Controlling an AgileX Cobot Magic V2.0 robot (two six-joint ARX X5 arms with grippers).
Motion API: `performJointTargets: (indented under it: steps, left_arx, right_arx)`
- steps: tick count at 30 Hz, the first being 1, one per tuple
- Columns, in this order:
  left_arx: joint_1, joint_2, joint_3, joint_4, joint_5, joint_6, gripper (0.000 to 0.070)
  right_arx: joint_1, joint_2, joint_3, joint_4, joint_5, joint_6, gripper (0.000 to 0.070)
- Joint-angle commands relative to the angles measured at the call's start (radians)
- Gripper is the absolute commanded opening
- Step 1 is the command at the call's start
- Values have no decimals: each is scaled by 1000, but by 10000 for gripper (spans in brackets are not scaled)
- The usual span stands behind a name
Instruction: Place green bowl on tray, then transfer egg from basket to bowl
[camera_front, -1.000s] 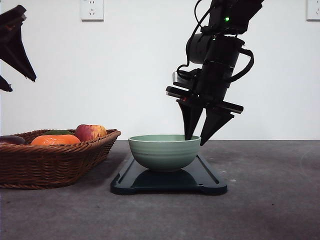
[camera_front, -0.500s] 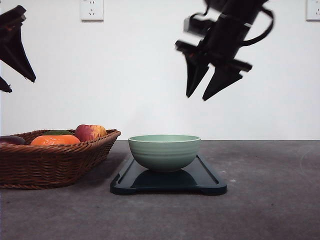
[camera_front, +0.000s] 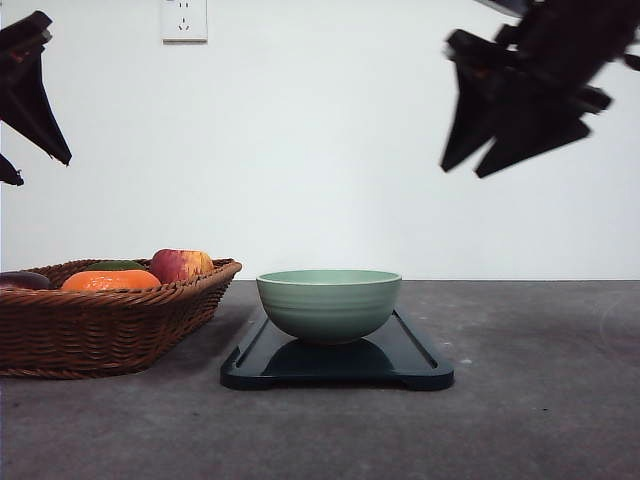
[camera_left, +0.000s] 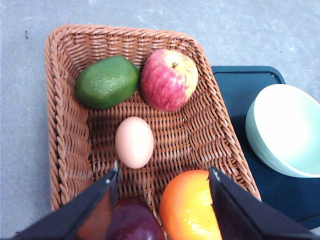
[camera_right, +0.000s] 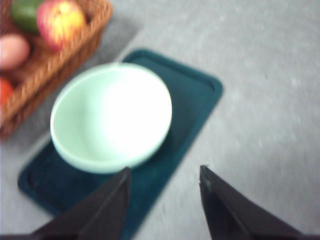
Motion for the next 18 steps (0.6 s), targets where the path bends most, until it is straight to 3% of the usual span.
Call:
performJointTargets:
  steps: [1,10,18]
  left_arx:
    - [-3,8,23,7,3,-1,351]
    - [-3,8,23,22,3,-1,350]
    - [-41,25,62,-30,-3,-2,353]
  right_arx:
    - [-5,-34,-29,6,-1,-22,267]
    - [-70,-200,-206,11,-1,-44,267]
    - [-74,-239,-228,41,4,-43,267]
